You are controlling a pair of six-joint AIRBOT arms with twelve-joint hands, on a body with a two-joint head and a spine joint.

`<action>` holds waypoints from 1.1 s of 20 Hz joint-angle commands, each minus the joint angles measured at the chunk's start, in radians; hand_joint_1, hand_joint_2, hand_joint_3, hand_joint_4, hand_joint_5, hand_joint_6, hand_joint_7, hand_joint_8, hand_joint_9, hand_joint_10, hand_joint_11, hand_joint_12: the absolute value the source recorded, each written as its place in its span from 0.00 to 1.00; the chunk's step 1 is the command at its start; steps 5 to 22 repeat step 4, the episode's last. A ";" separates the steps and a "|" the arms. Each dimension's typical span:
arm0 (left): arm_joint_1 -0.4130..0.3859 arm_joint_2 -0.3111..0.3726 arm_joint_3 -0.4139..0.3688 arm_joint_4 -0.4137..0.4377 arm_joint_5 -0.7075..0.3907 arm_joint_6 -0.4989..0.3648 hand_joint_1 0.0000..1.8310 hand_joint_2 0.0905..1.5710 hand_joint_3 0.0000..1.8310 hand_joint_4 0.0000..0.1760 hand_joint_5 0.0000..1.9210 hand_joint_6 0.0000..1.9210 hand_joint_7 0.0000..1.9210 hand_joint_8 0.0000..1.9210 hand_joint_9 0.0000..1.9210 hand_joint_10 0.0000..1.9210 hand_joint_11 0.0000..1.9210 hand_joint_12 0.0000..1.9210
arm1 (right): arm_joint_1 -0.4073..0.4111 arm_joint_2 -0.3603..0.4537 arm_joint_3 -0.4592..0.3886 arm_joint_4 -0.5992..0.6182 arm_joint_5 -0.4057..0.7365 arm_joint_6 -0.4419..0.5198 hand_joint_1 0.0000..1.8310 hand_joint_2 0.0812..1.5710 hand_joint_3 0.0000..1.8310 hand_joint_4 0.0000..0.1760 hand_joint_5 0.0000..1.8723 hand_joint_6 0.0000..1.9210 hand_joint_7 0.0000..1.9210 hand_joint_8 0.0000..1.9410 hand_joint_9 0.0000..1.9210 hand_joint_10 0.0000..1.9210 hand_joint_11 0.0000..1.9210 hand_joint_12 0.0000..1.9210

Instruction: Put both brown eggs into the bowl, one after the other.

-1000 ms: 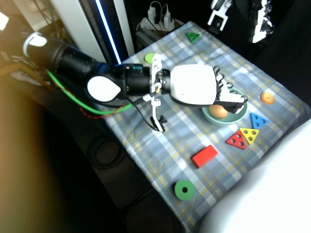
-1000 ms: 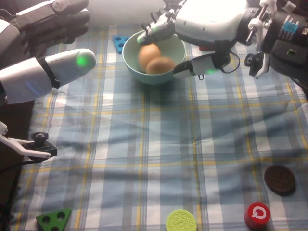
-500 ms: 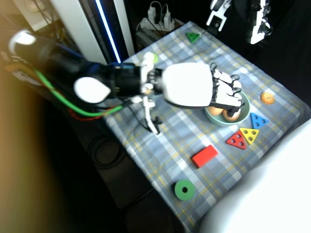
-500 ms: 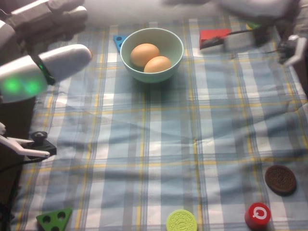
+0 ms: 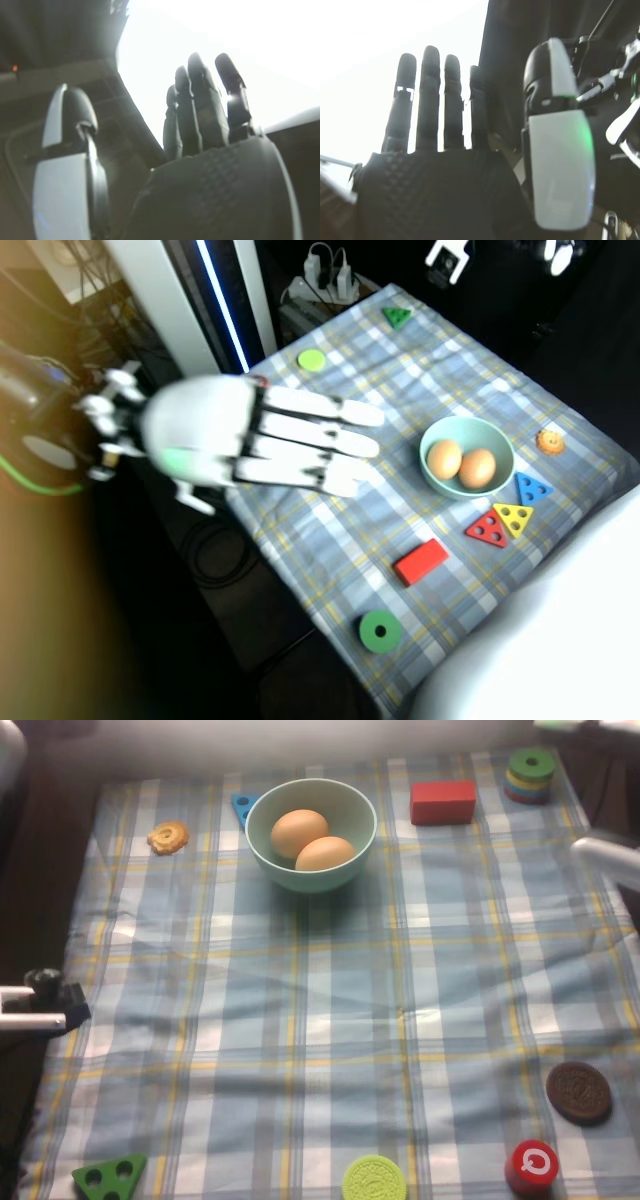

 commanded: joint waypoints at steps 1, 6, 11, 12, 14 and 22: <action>-0.004 0.007 0.004 0.010 -0.154 -0.043 0.11 0.81 0.01 0.00 0.17 0.02 0.22 0.00 0.25 0.00 0.01 0.41 | -0.011 0.012 -0.017 0.012 0.225 0.003 0.43 0.80 0.00 0.00 0.12 0.00 0.25 0.00 0.30 0.00 0.14 0.32; -0.093 0.024 -0.005 0.096 -0.154 0.012 0.08 0.80 0.00 0.61 0.22 0.02 0.18 0.00 0.15 0.00 0.00 0.31 | -0.057 0.037 -0.069 0.001 0.282 -0.005 0.47 0.77 0.00 0.17 0.19 0.01 0.12 0.00 0.10 0.00 0.03 0.20; -0.093 0.024 -0.005 0.096 -0.154 0.012 0.08 0.80 0.00 0.61 0.22 0.02 0.18 0.00 0.15 0.00 0.00 0.31 | -0.057 0.037 -0.069 0.001 0.282 -0.005 0.47 0.77 0.00 0.17 0.19 0.01 0.12 0.00 0.10 0.00 0.03 0.20; -0.093 0.024 -0.005 0.096 -0.154 0.012 0.08 0.80 0.00 0.61 0.22 0.02 0.18 0.00 0.15 0.00 0.00 0.31 | -0.057 0.037 -0.069 0.001 0.282 -0.005 0.47 0.77 0.00 0.17 0.19 0.01 0.12 0.00 0.10 0.00 0.03 0.20; -0.093 0.024 -0.005 0.096 -0.154 0.012 0.08 0.80 0.00 0.61 0.22 0.02 0.18 0.00 0.15 0.00 0.00 0.31 | -0.057 0.037 -0.069 0.001 0.282 -0.005 0.47 0.77 0.00 0.17 0.19 0.01 0.12 0.00 0.10 0.00 0.03 0.20; -0.093 0.024 -0.005 0.096 -0.154 0.012 0.08 0.80 0.00 0.61 0.22 0.02 0.18 0.00 0.15 0.00 0.00 0.31 | -0.057 0.037 -0.069 0.001 0.282 -0.005 0.47 0.77 0.00 0.17 0.19 0.01 0.12 0.00 0.10 0.00 0.03 0.20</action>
